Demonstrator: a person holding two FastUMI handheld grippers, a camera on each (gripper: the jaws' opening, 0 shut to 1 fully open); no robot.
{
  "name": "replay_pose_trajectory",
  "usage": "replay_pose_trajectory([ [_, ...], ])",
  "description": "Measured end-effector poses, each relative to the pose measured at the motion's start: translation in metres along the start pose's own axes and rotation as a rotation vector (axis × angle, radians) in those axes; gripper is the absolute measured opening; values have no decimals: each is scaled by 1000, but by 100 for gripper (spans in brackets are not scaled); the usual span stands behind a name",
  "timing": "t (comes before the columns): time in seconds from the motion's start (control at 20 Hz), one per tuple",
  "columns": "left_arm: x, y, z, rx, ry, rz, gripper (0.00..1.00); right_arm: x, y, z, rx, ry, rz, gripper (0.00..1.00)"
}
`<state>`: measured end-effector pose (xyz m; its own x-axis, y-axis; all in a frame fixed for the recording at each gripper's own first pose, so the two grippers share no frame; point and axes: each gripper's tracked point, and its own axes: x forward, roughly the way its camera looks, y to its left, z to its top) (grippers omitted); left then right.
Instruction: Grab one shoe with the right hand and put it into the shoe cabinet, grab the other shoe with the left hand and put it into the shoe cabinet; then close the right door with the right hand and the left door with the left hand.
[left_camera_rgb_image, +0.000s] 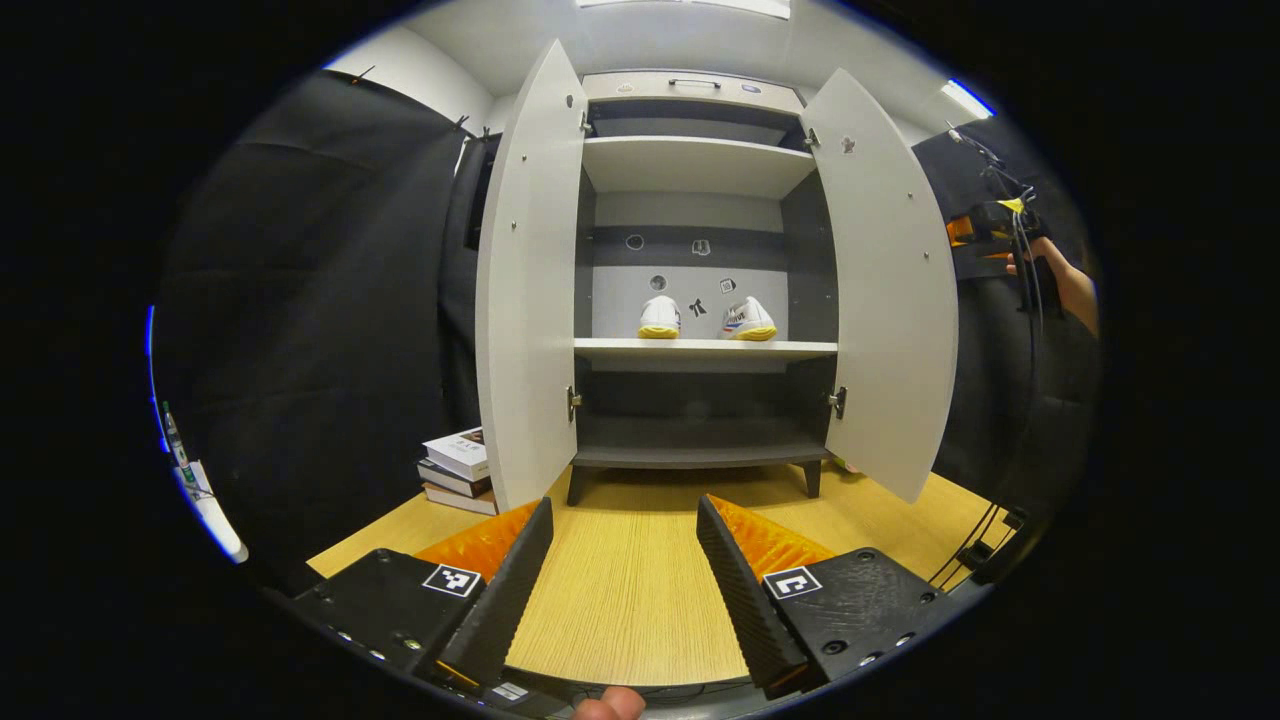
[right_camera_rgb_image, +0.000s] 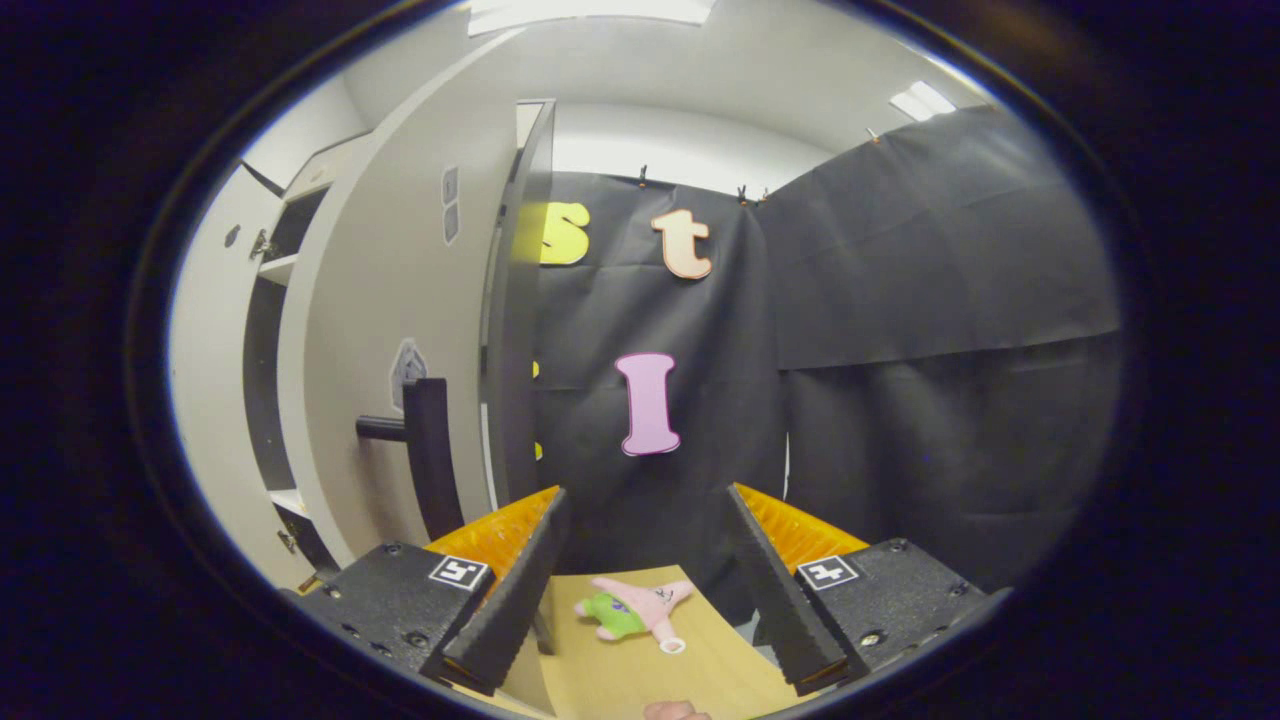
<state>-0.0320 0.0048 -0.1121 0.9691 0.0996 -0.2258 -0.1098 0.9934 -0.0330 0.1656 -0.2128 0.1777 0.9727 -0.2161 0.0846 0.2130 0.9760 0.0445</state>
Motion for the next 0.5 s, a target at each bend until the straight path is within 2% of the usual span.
replay_pose_trajectory([
  [0.35, 3, -4, 0, 6, 7, -9, 87, 0, 3, 4, -14, -23, 9, 95],
  [0.4, 4, -4, 0, 6, 4, -8, 87, 0, 3, 3, -26, -27, 5, 89],
  [0.45, 5, -5, 1, 3, 0, -12, 87, -2, 5, 3, -31, -27, 2, 95],
  [0.5, 5, -7, 2, -1, -2, -18, 87, -4, 9, 3, -27, -25, 5, 94],
])
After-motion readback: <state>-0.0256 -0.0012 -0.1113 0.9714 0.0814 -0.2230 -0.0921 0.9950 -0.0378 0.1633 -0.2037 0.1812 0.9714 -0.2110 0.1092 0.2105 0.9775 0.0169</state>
